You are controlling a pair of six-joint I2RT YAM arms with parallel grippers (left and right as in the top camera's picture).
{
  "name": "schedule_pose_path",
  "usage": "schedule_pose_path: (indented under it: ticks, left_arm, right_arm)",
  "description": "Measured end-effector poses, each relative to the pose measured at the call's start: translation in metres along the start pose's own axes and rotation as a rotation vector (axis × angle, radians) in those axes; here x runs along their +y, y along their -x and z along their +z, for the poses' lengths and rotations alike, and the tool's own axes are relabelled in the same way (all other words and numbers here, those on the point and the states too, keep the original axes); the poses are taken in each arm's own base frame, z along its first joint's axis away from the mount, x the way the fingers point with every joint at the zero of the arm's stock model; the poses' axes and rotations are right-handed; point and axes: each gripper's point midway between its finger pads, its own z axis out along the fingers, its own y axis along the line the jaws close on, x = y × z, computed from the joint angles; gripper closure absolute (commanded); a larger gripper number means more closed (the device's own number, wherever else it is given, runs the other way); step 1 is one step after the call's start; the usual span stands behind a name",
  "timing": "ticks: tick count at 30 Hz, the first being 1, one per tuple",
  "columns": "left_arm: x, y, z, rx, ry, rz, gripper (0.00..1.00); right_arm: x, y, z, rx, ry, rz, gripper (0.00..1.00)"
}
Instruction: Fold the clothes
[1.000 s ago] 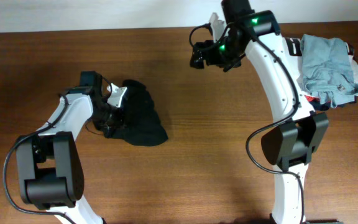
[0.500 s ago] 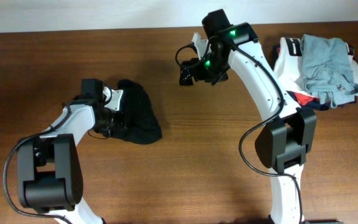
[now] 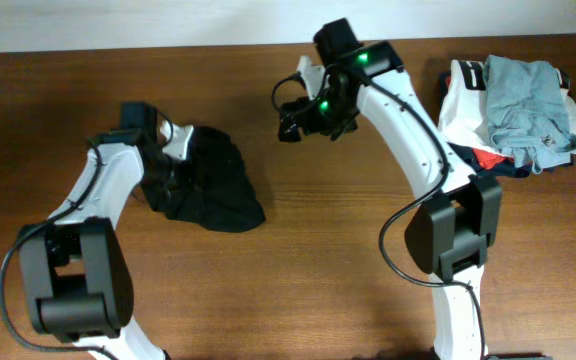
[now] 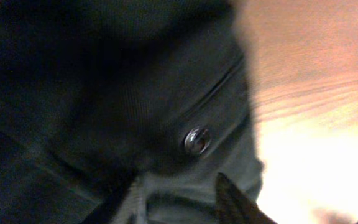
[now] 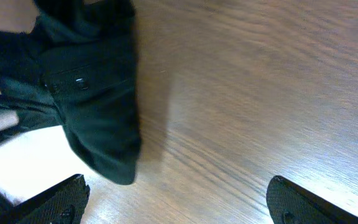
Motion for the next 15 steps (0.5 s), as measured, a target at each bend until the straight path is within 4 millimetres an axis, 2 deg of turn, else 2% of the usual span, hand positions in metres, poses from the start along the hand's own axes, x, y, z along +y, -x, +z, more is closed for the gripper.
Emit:
schedule_pose_path:
  ticks: [4, 8, 10, 15]
  left_arm:
    - [-0.021, 0.038, -0.051, -0.149, 0.029, 0.077, 0.43]
    - [-0.03, 0.056, -0.094, -0.268, 0.098, 0.125, 0.42]
    - [-0.025, 0.06, -0.109, -0.305, 0.143, 0.124, 0.42]
    - [0.011, 0.066, -0.133, -0.365, 0.248, 0.061, 0.42]
  right_arm:
    - [0.029, -0.008, 0.011, 0.026, 0.015, -0.05, 0.04]
    - [0.058, -0.013, 0.025, 0.029, 0.034, -0.111, 0.08]
    - [0.071, -0.016, 0.036, 0.031, 0.044, -0.144, 0.1]
    - [0.104, -0.017, 0.074, -0.005, 0.086, -0.216, 0.12]
